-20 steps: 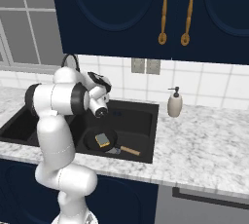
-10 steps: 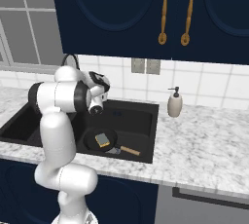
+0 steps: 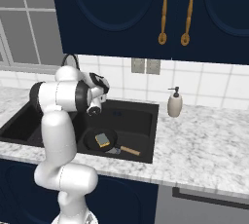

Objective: Pick the pan and sponge and place them into the sink. Then turn on the water.

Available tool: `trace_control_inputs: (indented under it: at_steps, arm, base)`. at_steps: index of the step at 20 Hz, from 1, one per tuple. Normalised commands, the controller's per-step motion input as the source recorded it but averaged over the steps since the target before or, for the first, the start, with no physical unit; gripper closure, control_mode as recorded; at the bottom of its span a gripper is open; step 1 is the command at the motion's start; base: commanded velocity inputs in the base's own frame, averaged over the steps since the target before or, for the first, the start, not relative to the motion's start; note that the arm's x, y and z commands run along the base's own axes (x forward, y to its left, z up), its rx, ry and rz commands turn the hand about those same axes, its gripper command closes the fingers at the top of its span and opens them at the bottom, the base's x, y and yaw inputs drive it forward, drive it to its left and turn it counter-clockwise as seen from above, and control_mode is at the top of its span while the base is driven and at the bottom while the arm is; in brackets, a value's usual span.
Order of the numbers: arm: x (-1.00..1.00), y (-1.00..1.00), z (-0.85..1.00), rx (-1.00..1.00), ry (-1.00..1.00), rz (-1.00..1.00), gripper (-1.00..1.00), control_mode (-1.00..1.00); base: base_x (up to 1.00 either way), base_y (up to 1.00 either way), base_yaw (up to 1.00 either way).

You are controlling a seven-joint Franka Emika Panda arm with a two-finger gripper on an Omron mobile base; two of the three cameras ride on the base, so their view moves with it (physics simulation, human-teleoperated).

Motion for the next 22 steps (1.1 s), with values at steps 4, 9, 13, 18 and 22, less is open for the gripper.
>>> trace_control_inputs:
  at_steps: [4,9,13,18,22]
  arm:
    - [0.24,0.0,-0.18,0.0,0.0,0.0,-1.0,-1.0]
    - [0.31,0.0,-0.1,0.0,0.0,0.0,-1.0,-1.0]
    - [0.26,0.01,-0.08,0.0,0.0,0.0,-1.0,-1.0]
    - [0.26,0.07,-0.07,0.0,0.0,0.0,-1.0,-1.0]
    - [0.24,0.07,-0.06,0.0,0.0,0.0,-1.0,-1.0]
  base:
    - [0.0,0.0,0.0]
    - [0.0,0.0,0.0]
    - [0.0,0.0,0.0]
    - [0.0,0.0,0.0]
    - [0.0,0.0,0.0]
